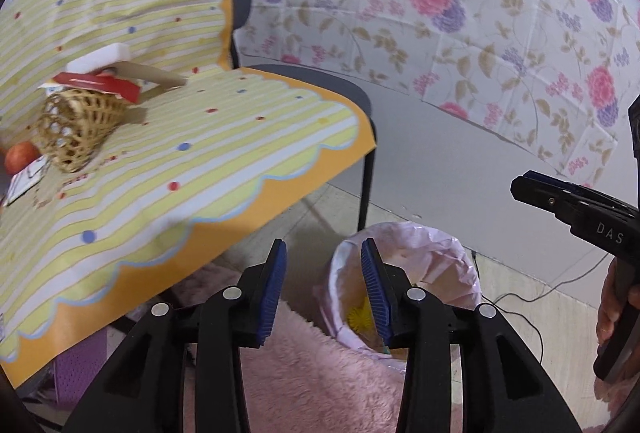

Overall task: Collect trash
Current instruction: 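Move both tools over the bin and open them to drop the bags, then return to the chair and grasp the white paper napkin with the left tool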

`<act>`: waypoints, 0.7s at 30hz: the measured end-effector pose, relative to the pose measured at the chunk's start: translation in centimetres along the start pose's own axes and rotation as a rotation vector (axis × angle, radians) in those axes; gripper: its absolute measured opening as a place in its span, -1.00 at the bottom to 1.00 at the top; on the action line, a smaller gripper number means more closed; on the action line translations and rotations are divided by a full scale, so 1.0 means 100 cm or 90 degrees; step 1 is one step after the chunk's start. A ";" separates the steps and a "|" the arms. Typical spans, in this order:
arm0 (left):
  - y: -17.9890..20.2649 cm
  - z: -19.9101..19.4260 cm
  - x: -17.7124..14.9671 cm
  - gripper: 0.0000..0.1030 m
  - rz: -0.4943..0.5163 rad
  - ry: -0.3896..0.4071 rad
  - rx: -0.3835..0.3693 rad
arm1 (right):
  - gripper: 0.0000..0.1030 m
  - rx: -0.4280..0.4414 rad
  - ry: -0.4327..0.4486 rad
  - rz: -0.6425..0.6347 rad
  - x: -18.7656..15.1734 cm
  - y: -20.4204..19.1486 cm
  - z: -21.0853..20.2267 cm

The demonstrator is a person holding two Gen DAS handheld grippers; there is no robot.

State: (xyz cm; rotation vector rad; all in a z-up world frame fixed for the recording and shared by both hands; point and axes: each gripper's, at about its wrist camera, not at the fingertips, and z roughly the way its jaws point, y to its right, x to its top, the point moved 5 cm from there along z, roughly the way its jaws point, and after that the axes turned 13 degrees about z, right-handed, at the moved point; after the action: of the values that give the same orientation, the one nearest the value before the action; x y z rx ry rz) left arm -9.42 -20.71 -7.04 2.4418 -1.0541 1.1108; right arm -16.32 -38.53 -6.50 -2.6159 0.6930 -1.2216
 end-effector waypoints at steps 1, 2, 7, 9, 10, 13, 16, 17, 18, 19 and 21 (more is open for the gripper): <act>-0.005 -0.004 -0.001 -0.20 -0.005 0.002 0.005 | -0.40 0.009 0.000 -0.007 0.002 -0.007 0.001; -0.011 -0.008 -0.001 -0.17 -0.010 0.005 0.013 | -0.40 0.017 -0.001 -0.013 0.005 -0.015 0.002; -0.046 -0.027 -0.006 -0.14 -0.046 0.008 0.059 | -0.39 0.053 -0.016 -0.066 0.012 -0.058 0.013; -0.063 -0.034 -0.010 -0.14 -0.065 0.006 0.075 | -0.39 0.073 -0.020 -0.093 0.014 -0.079 0.019; -0.071 -0.037 -0.012 -0.14 -0.074 0.006 0.084 | -0.39 0.077 -0.021 -0.105 0.013 -0.087 0.021; -0.099 -0.047 -0.020 -0.11 -0.099 0.001 0.124 | -0.35 0.098 -0.022 -0.146 0.016 -0.117 0.030; -0.132 -0.059 -0.029 -0.06 -0.130 -0.001 0.166 | -0.10 0.121 -0.025 -0.174 0.020 -0.142 0.040; -0.145 -0.062 -0.032 0.07 -0.141 -0.002 0.183 | -0.07 0.125 -0.023 -0.183 0.022 -0.150 0.044; -0.156 -0.065 -0.035 0.15 -0.151 -0.004 0.199 | -0.01 0.127 -0.022 -0.188 0.023 -0.155 0.047; -0.167 -0.067 -0.037 0.20 -0.161 -0.004 0.213 | 0.03 0.130 -0.021 -0.195 0.026 -0.162 0.051; -0.191 -0.070 -0.043 0.21 -0.183 -0.009 0.237 | 0.18 0.137 -0.021 -0.200 0.030 -0.173 0.060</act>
State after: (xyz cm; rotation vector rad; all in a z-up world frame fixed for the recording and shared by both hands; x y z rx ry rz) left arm -1.65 -1.65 -4.31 2.7718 -0.5069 1.2839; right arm -4.26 -25.05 -2.41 -2.6193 0.1331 -1.2473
